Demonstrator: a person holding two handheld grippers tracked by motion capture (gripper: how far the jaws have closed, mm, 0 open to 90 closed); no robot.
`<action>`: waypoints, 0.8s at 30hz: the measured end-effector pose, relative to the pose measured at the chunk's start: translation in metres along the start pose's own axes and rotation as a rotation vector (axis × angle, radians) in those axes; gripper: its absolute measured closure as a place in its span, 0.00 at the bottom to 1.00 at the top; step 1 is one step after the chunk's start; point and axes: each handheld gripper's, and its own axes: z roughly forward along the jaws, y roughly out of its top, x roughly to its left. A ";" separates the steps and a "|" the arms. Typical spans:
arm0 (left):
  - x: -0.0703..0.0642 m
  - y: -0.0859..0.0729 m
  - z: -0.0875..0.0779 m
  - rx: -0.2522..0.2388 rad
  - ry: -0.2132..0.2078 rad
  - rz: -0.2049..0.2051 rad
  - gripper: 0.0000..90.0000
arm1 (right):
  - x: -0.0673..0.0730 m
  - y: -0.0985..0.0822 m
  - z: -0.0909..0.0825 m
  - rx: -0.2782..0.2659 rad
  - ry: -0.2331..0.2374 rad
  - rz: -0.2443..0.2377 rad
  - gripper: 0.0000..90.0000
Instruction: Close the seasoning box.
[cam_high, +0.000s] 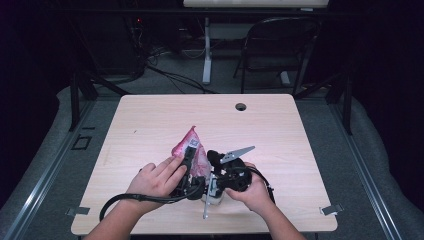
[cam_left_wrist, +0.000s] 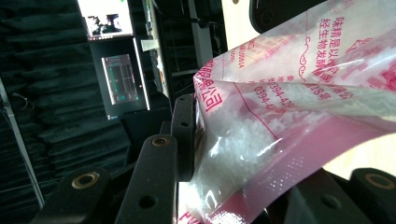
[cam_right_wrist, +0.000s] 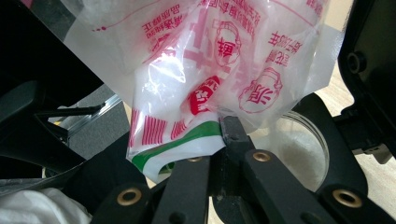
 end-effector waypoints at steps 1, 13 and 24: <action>-0.001 0.000 0.000 -0.001 0.002 -0.005 0.81 | 0.000 0.000 0.000 0.000 -0.001 0.000 1.00; 0.000 0.000 -0.001 -0.002 0.001 0.001 0.81 | 0.000 0.000 0.001 0.003 0.000 -0.002 1.00; 0.000 0.001 -0.002 -0.005 0.001 0.001 0.81 | 0.001 0.000 0.001 0.002 0.000 -0.002 1.00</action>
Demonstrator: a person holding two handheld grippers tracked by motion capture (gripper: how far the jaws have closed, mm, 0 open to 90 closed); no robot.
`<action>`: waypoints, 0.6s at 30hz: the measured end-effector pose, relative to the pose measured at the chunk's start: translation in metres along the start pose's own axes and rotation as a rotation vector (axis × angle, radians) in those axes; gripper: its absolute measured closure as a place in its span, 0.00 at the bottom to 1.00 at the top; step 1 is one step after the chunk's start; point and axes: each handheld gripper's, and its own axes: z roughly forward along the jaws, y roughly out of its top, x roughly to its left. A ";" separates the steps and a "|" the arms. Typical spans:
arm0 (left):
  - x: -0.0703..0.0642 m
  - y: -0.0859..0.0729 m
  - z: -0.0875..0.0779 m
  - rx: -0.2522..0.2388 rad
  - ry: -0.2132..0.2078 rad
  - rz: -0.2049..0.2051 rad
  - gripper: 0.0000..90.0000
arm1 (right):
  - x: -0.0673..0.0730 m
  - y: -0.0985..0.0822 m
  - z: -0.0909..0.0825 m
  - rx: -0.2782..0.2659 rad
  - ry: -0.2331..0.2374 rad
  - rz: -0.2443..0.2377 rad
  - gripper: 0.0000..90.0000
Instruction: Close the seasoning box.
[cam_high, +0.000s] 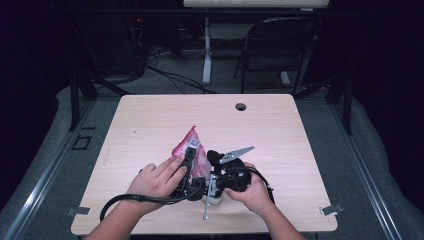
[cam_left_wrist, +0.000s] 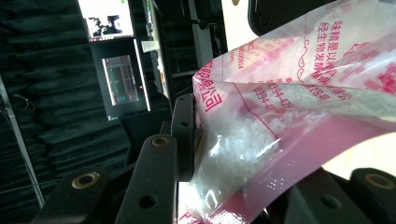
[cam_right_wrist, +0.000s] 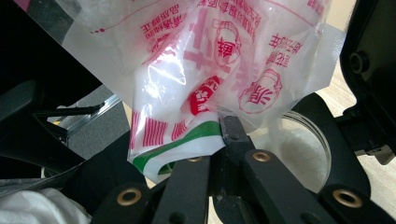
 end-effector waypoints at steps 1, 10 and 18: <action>0.000 0.000 0.000 -0.001 0.000 -0.004 0.81 | 0.000 0.000 0.000 -0.001 0.001 0.001 1.00; 0.000 0.001 0.000 -0.001 -0.002 0.001 0.81 | 0.001 0.000 0.000 0.001 0.001 -0.002 1.00; 0.001 0.001 -0.001 -0.004 0.002 0.002 0.81 | 0.001 0.000 0.001 0.000 0.000 0.001 1.00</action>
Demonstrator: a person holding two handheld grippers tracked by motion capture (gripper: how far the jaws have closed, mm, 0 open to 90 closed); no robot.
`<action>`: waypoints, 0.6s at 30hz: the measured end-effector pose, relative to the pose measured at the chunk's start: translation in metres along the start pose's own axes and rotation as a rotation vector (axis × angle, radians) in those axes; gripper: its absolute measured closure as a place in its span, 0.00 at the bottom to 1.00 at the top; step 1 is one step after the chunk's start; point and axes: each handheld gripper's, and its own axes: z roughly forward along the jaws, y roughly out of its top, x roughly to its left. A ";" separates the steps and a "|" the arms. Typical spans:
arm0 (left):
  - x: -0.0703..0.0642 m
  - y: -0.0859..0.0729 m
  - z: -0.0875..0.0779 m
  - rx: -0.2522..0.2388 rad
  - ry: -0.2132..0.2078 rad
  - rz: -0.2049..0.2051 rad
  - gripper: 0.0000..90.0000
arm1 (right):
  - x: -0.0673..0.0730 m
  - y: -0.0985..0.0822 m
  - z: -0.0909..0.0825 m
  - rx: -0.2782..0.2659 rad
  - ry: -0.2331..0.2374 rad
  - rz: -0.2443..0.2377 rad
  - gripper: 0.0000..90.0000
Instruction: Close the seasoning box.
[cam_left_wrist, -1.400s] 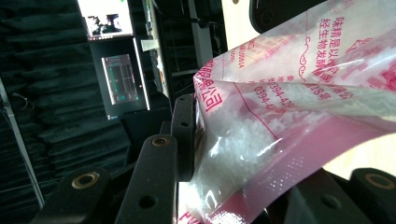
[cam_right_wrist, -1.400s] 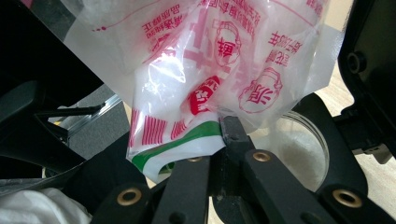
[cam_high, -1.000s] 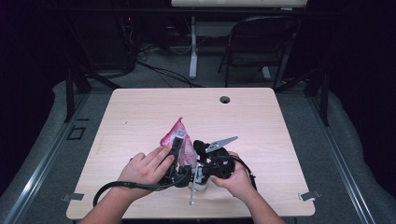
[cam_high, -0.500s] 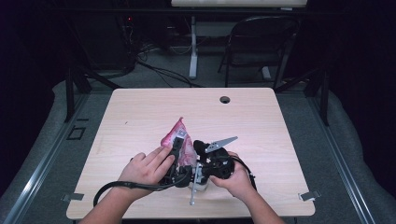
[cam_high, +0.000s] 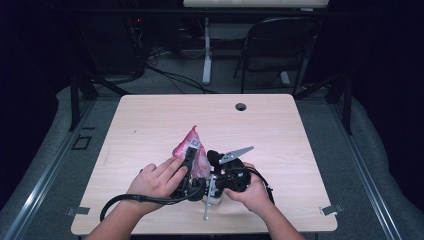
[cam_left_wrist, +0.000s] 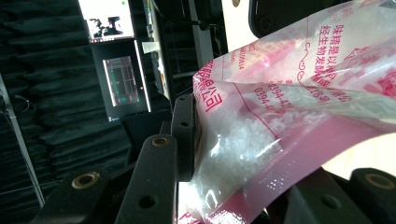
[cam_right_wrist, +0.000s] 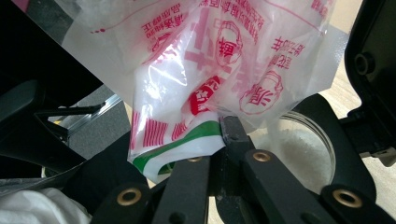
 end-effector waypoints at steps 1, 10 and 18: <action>0.000 0.000 0.000 0.000 0.001 0.000 0.81 | 0.000 0.000 0.000 0.000 0.000 0.000 1.00; 0.000 0.000 -0.001 0.002 0.000 -0.001 0.81 | 0.000 0.000 0.000 -0.001 0.005 -0.002 1.00; 0.000 0.000 -0.002 0.002 0.007 -0.002 0.81 | 0.000 0.000 0.000 0.000 -0.001 -0.006 1.00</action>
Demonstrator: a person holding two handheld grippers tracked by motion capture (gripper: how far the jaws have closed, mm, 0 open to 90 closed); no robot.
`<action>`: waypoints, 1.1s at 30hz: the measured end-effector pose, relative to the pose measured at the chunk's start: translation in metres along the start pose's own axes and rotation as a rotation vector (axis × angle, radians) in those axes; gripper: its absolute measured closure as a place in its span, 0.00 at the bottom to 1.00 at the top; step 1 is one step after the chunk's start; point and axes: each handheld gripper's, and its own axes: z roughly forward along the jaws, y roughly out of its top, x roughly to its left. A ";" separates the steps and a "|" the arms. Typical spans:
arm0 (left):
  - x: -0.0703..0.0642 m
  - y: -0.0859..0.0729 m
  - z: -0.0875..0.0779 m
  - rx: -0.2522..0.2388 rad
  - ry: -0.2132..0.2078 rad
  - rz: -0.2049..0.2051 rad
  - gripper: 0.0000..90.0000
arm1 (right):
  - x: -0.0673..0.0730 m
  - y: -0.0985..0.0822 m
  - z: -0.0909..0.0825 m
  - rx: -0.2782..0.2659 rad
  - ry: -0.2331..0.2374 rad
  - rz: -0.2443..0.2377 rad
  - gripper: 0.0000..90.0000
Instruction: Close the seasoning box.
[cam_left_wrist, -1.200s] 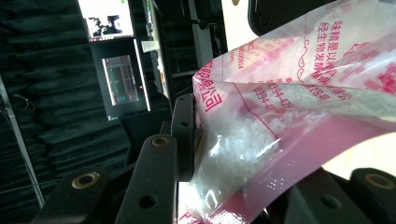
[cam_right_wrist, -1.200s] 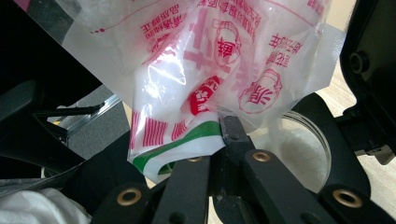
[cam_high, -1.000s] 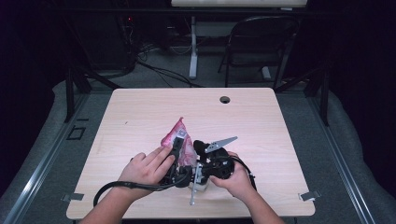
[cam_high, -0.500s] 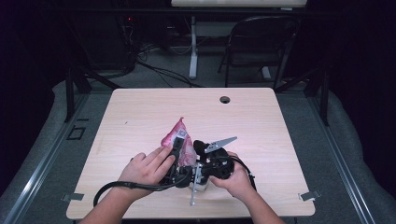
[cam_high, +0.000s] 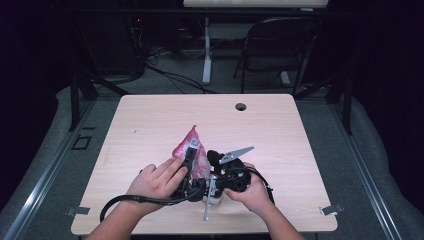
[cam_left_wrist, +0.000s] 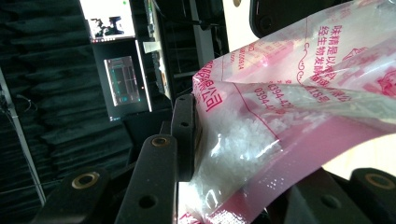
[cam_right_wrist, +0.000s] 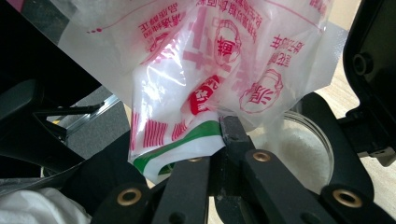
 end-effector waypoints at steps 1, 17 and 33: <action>0.000 0.000 0.000 0.000 -0.004 0.002 0.81 | 0.000 0.000 0.000 0.000 0.000 0.001 1.00; 0.001 0.000 0.001 -0.004 -0.004 -0.001 0.81 | 0.000 0.000 0.000 -0.001 -0.001 0.000 1.00; 0.001 -0.001 0.001 -0.004 -0.007 -0.003 0.81 | -0.001 0.000 0.000 -0.001 0.001 0.003 1.00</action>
